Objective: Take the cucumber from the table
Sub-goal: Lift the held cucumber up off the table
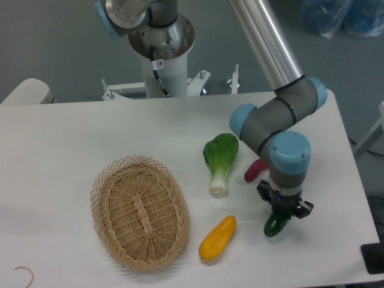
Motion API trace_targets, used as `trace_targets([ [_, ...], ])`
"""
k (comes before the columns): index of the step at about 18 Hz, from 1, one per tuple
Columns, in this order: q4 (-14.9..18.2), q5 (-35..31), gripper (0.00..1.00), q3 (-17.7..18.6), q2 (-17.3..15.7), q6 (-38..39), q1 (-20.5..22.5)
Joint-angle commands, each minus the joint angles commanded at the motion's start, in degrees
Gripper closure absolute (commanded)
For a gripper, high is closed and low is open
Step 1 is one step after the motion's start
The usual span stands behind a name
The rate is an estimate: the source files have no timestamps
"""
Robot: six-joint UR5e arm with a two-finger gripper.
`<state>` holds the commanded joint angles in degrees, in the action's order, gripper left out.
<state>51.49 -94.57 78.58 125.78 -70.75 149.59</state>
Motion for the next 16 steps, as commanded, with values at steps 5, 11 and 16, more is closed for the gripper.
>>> trace_targets([
  [5, 10.01, 0.53, 0.64, -2.64, -6.32, -1.05, 0.0],
  [11, 18.64, 2.2, 0.64, -3.7, -11.78, -0.97, -3.16],
  [16, 23.03, 2.99, 0.64, -3.61, -14.42, -0.18, -5.8],
])
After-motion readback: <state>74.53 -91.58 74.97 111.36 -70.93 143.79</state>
